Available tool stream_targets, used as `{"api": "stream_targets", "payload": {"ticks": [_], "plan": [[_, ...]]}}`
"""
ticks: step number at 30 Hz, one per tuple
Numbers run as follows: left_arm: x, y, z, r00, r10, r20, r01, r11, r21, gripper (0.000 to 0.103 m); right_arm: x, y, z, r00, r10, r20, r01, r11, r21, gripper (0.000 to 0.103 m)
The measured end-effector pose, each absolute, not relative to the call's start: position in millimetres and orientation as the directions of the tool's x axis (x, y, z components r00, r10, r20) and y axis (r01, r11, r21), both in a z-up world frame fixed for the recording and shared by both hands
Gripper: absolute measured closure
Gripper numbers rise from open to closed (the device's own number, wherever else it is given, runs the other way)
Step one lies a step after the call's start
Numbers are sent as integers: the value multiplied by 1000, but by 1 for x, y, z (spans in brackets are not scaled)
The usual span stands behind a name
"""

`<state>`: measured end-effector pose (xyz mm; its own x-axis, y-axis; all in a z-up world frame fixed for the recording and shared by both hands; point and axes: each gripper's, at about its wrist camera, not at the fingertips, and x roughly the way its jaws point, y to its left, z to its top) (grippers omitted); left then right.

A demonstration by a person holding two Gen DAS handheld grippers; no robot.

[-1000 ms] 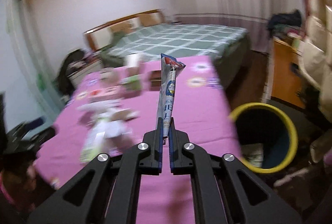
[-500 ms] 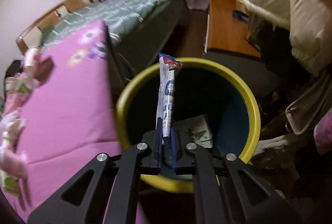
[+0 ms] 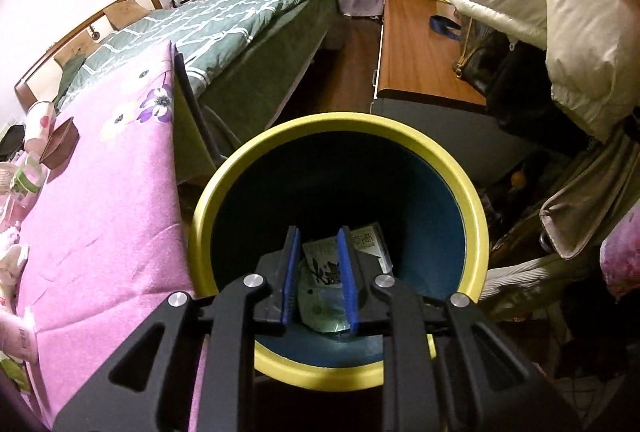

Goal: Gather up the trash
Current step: 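Lower the white tube into the yellow bin and open the right gripper, then grasp the white-green plastic bottle with the left gripper and lift it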

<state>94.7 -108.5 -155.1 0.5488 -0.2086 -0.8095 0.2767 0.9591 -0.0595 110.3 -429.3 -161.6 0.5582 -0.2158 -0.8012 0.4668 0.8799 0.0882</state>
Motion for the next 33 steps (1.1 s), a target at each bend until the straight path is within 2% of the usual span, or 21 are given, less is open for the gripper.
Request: {"api": "stream_targets", "payload": {"ticks": [6,14,18,22,23,26,27,33], "plan": [[97,-91,-159,554,-178,-813,248,968,-44,16,112,-424,-162,557,-204,-805,453,887,88,83],[96,-42,-158,566,-161,-808,178,982,-71,16,114,-421,-161,560,-198,-805,445,891,91,83],[97,-46,-160,563,-204,-801,214,972,-97,16,114,-415,-158,564,-195,-802,432,898,86,83],[96,-55,-162,572,-199,-796,239,968,-70,16,113,-414,-156,564,-198,-801,433,897,83,82],[96,-55,-162,577,-190,-794,237,970,-61,17,114,-413,-157,564,-200,-801,434,897,81,82],[97,-52,-161,579,-200,-790,245,967,-66,44,113,-413,-156,563,-200,-802,438,895,84,82],[97,-51,-160,579,-209,-788,247,966,-75,48,113,-412,-156,564,-199,-802,438,895,85,82],[90,-51,-132,650,-196,-734,277,961,-11,48,113,-413,-156,564,-200,-801,436,896,82,82]]}}
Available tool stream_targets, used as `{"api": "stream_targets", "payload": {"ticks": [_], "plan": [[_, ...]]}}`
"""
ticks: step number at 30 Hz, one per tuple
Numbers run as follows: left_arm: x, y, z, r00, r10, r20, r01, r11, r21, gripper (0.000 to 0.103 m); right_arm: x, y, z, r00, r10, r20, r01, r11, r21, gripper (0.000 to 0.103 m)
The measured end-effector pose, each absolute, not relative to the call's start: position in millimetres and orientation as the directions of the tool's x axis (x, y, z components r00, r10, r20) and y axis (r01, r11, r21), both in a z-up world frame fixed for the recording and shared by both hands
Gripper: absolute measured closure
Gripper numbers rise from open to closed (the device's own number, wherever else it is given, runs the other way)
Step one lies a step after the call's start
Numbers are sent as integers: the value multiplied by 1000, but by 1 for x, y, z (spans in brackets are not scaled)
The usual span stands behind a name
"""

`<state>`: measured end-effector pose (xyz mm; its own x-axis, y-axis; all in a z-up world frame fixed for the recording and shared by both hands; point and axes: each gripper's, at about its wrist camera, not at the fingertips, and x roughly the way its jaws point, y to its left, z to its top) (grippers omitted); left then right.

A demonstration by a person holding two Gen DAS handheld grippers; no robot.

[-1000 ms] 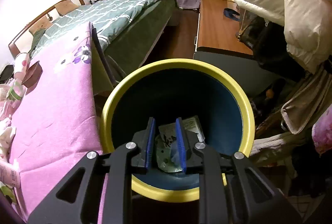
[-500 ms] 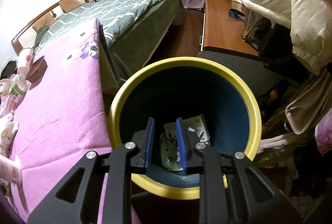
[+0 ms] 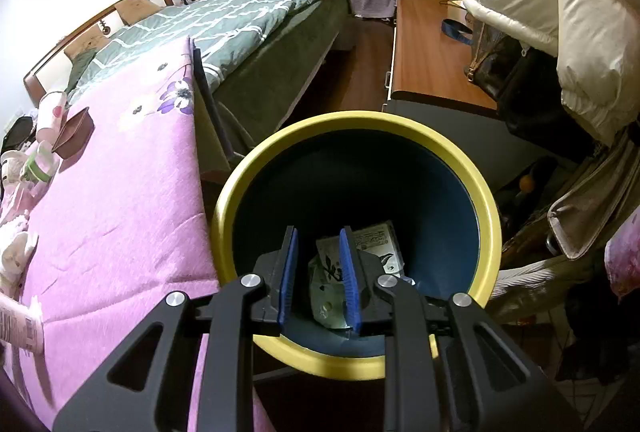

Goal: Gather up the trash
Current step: 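Grasp the white-green plastic bottle with the left gripper and lift it, then drop the white-green bottle into the yellow bin with the left gripper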

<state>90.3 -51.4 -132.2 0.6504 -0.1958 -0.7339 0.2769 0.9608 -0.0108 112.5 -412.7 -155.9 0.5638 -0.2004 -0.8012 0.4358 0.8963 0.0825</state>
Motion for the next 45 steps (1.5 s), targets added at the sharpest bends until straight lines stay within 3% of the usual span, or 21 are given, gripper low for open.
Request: {"api": "stream_targets", "payload": {"ticks": [10,31,45], "plan": [[113,-46,-70,774,-144,-616,239,968,75,50,112,-412,-155,566,-200,-800,433,898,82,82],[144,-42,-41,802,-121,-585,215,972,93,51,107,-411,-149,573,-192,-797,416,906,81,82],[136,-110,36,812,-298,-502,378,924,63,51,82,-423,-132,613,-208,-762,432,896,104,82]]}}
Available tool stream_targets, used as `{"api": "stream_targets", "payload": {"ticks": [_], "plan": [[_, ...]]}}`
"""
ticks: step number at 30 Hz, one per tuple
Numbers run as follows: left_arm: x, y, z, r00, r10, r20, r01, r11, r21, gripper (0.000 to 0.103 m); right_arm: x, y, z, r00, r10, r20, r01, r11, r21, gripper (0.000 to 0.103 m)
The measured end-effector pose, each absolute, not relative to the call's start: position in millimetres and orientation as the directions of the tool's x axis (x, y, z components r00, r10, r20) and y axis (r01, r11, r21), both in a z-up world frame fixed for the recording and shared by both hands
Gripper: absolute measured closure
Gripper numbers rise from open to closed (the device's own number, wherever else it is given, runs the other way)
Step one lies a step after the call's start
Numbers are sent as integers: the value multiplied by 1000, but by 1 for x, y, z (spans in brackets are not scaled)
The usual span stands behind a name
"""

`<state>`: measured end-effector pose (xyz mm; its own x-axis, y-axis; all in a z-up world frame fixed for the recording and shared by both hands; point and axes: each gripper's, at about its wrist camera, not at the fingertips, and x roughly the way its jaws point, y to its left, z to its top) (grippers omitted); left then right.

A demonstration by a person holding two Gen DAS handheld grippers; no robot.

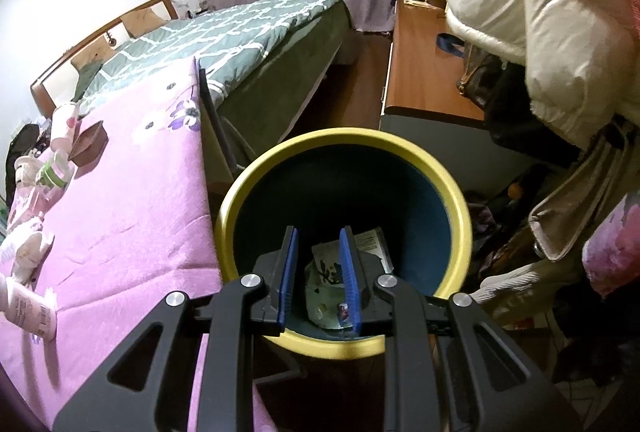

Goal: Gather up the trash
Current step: 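Drop the white-green bottle into the yellow bin with the left gripper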

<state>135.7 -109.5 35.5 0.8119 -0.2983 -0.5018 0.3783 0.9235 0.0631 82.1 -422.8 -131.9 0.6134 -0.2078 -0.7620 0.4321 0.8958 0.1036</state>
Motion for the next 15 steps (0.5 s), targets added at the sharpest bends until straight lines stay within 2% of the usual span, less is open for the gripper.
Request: {"api": "stream_targets", "payload": {"ticks": [9,15], "plan": [[130,-227,50,703,-496,-510,578,816,2,51,55,-447,-129,627,-233,-743,472,873,125,82],[126,-324,22,587,-580,-565,688,725,-29,51,45,-464,-138,615,-242,-751,494,860,127,82]]}}
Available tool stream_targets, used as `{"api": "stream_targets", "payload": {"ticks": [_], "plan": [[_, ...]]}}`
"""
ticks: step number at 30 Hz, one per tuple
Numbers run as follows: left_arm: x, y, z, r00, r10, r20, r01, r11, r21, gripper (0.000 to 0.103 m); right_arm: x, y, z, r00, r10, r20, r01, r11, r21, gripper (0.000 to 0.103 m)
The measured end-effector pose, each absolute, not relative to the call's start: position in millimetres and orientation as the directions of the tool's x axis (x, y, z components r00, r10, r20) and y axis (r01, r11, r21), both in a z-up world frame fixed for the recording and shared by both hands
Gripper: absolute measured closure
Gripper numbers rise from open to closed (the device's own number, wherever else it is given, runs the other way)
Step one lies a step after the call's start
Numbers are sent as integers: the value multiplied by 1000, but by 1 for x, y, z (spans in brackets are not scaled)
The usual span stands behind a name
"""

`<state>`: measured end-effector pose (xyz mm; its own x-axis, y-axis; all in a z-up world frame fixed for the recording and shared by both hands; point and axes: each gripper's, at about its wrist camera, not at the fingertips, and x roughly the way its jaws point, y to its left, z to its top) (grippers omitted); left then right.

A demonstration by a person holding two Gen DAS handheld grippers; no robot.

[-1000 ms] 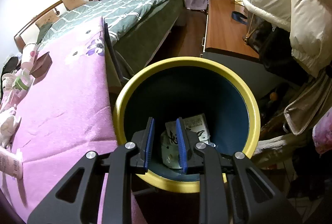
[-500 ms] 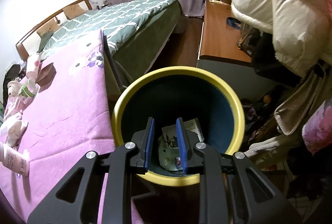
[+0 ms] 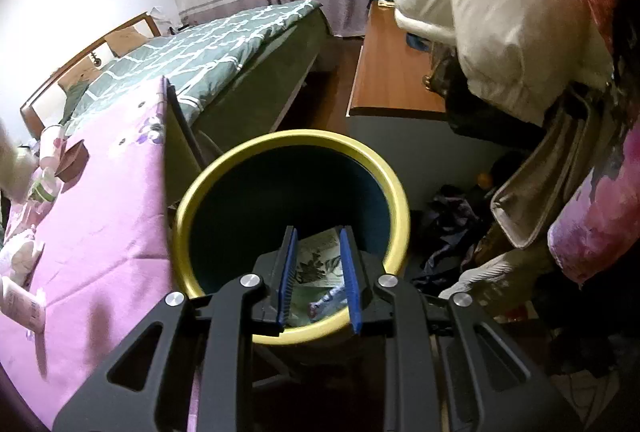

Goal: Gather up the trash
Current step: 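Drop the white-green bottle into the yellow bin with the left gripper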

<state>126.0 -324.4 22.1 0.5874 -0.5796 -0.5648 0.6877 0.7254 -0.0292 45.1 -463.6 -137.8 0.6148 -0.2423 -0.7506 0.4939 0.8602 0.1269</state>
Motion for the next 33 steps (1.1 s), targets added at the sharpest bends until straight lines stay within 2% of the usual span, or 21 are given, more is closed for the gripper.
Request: {"api": "stream_targets", "payload": {"ticks": [10,14,17,18,19,25,33], "plan": [[147,-439,-61,454,-566,-688,748,662,-50,51,32,-487,-152,601,-240,-762,514,846,139,80],[151,-463,-87,449,-525,-723,745,666,-20,51,29,-490,-152,600,-250,-760,522,842,135,71],[154,-468,-102,434,-498,-751,733,680,-27,50,29,-490,-152,597,-254,-761,523,842,130,71],[154,-465,-102,435,-502,-747,729,684,-36,35,29,-489,-153,596,-254,-762,523,842,129,71],[155,-461,-100,448,-506,-737,723,690,-34,30,29,-489,-153,595,-255,-762,524,842,127,71],[141,-427,-63,489,-540,-685,717,696,-37,24,30,-482,-152,599,-247,-762,513,849,128,70],[108,-332,3,597,-561,-573,671,741,-27,9,39,-460,-146,612,-227,-758,475,872,122,70]]}}
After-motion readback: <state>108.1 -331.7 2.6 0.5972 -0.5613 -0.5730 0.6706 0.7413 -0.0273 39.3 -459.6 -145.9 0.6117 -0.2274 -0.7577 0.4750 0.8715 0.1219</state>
